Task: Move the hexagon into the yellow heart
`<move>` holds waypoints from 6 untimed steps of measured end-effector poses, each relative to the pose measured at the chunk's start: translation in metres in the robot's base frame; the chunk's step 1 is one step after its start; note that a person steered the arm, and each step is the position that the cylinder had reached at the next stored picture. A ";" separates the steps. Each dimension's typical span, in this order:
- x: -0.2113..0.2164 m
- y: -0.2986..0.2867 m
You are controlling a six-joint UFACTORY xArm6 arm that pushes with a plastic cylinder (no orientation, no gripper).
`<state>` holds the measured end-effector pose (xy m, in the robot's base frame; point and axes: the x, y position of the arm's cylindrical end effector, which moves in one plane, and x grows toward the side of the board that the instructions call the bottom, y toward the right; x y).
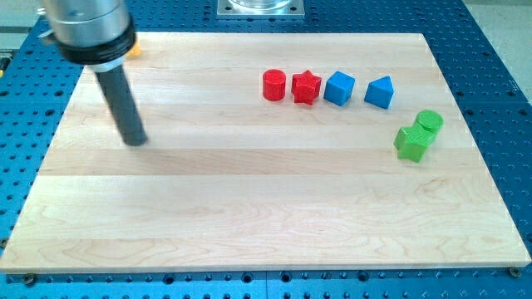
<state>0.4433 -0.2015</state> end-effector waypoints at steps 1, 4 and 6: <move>-0.029 -0.023; -0.096 -0.027; -0.045 -0.026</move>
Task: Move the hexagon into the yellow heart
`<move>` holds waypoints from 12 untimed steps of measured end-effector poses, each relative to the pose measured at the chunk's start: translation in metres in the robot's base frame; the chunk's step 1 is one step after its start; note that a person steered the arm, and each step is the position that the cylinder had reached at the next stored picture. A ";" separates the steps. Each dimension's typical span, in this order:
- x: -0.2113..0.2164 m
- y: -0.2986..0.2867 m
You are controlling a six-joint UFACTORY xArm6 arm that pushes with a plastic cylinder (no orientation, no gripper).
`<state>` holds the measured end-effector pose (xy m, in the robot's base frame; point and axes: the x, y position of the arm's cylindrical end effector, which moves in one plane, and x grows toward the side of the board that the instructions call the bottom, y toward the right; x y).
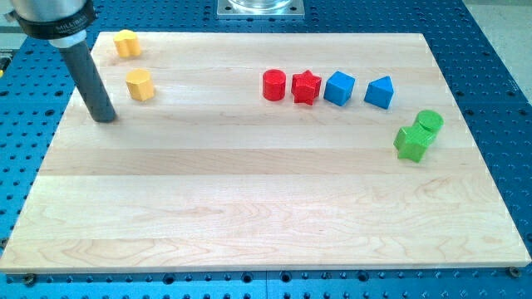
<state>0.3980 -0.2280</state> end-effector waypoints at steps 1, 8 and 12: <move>-0.016 0.016; -0.056 0.058; -0.108 0.089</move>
<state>0.2902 -0.1391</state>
